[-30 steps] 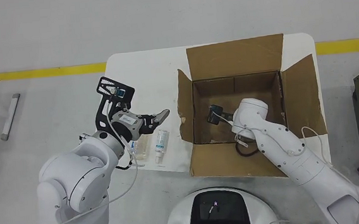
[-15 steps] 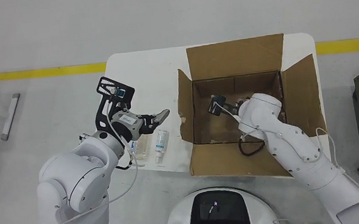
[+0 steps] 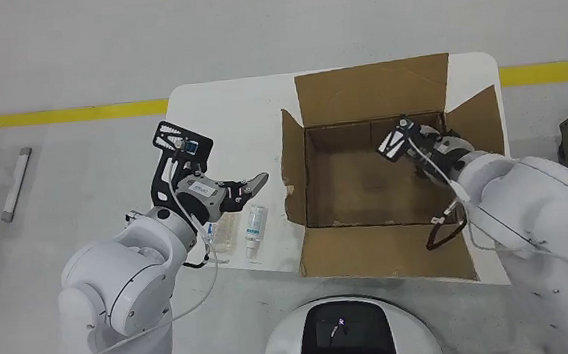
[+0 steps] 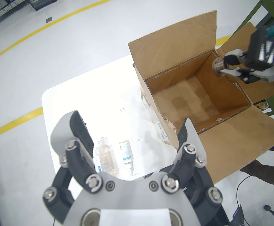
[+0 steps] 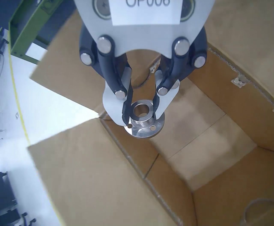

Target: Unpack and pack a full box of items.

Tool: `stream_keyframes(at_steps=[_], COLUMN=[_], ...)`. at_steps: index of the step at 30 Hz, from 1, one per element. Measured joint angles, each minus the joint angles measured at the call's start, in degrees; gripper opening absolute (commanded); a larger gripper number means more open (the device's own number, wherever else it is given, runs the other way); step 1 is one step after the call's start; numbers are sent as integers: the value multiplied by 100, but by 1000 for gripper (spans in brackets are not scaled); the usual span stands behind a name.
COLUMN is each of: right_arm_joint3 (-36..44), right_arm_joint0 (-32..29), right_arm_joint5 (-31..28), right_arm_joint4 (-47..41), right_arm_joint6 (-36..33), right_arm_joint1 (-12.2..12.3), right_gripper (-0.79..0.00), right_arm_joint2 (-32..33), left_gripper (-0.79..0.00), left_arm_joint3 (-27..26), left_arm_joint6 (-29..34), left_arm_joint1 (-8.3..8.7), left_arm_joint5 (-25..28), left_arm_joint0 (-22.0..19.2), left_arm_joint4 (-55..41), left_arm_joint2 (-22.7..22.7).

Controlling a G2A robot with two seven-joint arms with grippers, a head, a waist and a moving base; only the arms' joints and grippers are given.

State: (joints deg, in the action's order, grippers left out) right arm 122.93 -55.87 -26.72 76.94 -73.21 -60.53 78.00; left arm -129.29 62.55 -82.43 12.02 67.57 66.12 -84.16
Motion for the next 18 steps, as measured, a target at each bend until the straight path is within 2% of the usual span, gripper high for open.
stream_keyframes(at_steps=[9, 18], right_arm_joint3=[925, 938], right_arm_joint0=[-863, -918], right_arm_joint5=[-63, -79], right_arm_joint4=[-84, -88], right_arm_joint6=[497, 507], right_arm_joint1=[111, 117], right_gripper=[-785, -785], right_arm_joint2=[1244, 1314], left_gripper=[0, 0], left_arm_joint3=[0, 0], left_arm_joint6=[0, 0], left_arm_joint1=[0, 0], left_arm_joint5=[0, 0], left_arm_joint0=[0, 0], left_arm_joint4=[0, 0], left_arm_joint2=[0, 0])
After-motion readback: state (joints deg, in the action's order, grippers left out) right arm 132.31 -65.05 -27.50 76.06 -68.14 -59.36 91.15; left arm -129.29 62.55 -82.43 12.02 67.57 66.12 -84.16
